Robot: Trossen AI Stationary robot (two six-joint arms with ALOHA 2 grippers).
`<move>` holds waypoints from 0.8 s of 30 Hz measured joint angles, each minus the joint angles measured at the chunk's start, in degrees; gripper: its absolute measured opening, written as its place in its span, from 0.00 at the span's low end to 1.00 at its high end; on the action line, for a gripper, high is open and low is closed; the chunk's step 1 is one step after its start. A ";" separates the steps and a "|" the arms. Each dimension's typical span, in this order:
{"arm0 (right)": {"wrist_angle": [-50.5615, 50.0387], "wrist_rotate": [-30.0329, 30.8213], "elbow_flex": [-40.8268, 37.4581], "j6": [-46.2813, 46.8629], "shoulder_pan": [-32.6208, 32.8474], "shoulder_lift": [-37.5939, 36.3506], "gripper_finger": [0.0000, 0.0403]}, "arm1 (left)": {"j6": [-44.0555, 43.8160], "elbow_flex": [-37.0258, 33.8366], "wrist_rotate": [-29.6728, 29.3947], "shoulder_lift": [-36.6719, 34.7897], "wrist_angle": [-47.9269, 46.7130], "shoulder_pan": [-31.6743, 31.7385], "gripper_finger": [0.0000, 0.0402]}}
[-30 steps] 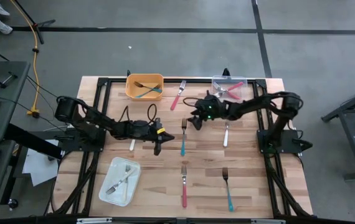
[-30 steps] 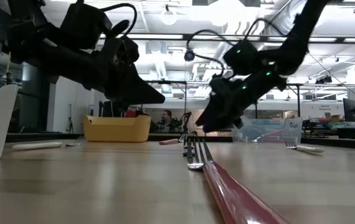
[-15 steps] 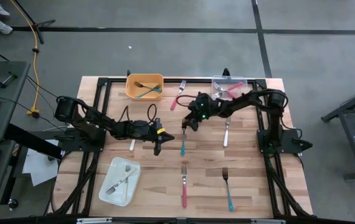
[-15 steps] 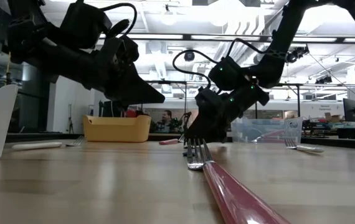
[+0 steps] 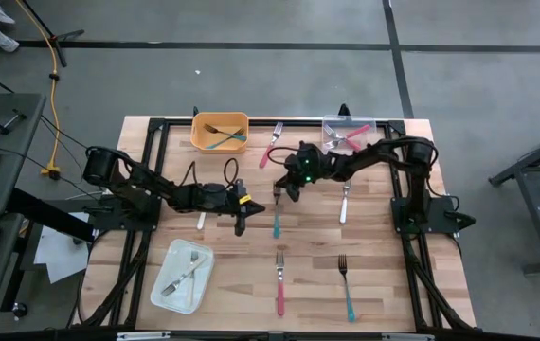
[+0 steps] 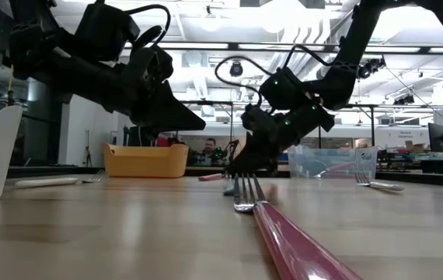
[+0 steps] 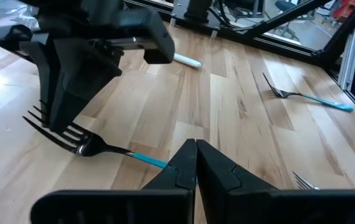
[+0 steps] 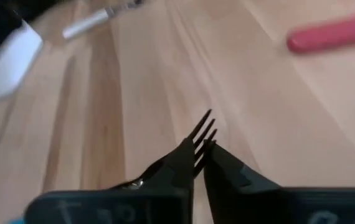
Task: Sort silverware by color (type)
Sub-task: Put the blue fork into the yellow bin
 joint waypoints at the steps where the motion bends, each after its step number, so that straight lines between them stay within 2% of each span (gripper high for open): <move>1: 1.06 0.11 0.01 0.18 0.19 -0.01 0.04 | -0.02 0.00 -0.02 0.00 0.00 0.00 0.00; 4: 4.05 -0.49 -0.08 1.11 0.29 0.03 0.07 | -0.02 0.00 -0.41 0.00 -0.02 -0.01 0.01; 7: 5.90 0.59 -0.08 1.90 0.25 -0.82 0.05 | 0.02 0.00 -2.80 0.00 -0.02 -0.14 0.04; 12: 5.99 7.17 -0.08 4.25 0.34 -4.63 0.01 | 0.00 0.00 -9.54 0.00 -0.51 -0.71 0.13; 18: 5.90 18.73 -0.08 3.78 2.46 -9.77 0.01 | -0.07 0.02 -22.14 0.00 -1.51 -1.83 0.26; 24: 7.20 24.10 -0.10 2.58 5.40 -12.45 0.01 | 1.33 2.93 -28.79 0.14 -7.26 -2.08 0.38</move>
